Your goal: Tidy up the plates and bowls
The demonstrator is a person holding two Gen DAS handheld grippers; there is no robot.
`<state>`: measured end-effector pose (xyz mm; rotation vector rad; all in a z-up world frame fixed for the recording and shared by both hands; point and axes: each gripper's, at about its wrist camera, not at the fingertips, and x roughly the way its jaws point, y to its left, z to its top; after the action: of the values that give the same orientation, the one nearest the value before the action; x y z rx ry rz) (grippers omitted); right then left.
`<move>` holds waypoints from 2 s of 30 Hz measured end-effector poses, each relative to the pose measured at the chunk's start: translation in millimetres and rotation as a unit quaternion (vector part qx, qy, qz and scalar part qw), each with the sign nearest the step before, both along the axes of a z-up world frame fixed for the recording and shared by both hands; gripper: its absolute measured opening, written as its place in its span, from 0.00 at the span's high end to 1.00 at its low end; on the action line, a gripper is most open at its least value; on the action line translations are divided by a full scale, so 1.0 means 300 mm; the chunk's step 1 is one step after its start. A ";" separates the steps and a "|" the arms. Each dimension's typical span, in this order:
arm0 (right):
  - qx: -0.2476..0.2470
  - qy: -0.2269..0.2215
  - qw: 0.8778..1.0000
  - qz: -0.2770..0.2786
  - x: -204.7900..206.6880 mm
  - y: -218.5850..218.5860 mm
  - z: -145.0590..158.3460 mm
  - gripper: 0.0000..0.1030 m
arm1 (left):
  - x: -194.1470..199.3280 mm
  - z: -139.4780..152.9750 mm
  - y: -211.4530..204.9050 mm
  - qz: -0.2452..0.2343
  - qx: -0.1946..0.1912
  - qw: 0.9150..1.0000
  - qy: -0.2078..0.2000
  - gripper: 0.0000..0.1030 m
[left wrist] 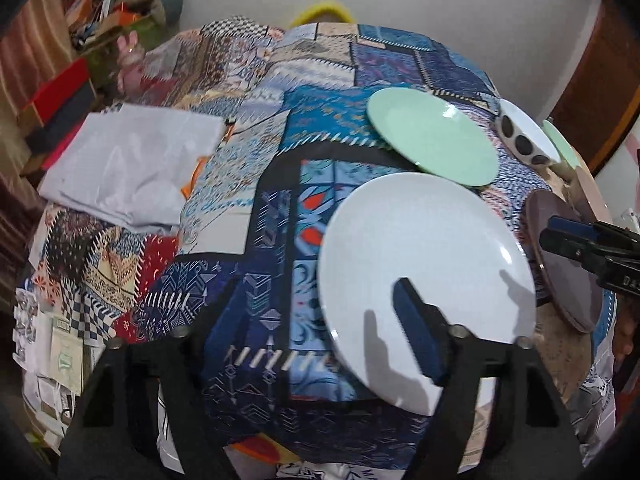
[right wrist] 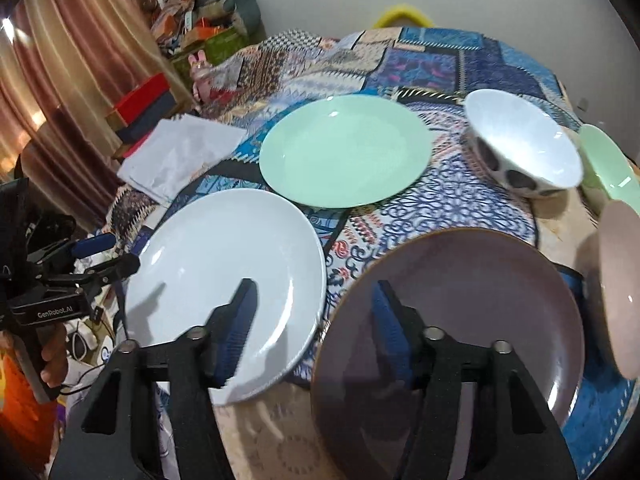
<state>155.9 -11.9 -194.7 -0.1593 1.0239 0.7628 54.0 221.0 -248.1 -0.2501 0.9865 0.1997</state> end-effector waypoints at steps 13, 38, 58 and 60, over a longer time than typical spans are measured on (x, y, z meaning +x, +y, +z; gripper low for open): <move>-0.048 0.021 0.999 0.005 0.036 0.094 -0.082 0.81 | 0.016 -0.074 0.065 -0.037 -0.083 0.996 0.007 0.75; -0.027 0.068 0.997 0.019 -0.017 0.123 -0.118 0.83 | -0.018 -0.078 0.110 -0.026 -0.098 0.994 0.028 0.84; -0.016 0.043 0.999 0.022 -0.039 0.124 -0.083 0.81 | -0.015 -0.056 0.072 -0.030 -0.079 0.996 0.036 0.74; -0.010 0.045 0.999 0.019 -0.036 0.116 -0.075 0.81 | -0.020 -0.039 0.062 -0.030 -0.074 0.996 0.031 0.74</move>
<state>144.9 23.1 -217.2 -0.1633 1.1163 0.8010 48.1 239.6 -259.6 -0.3503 1.0709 0.0808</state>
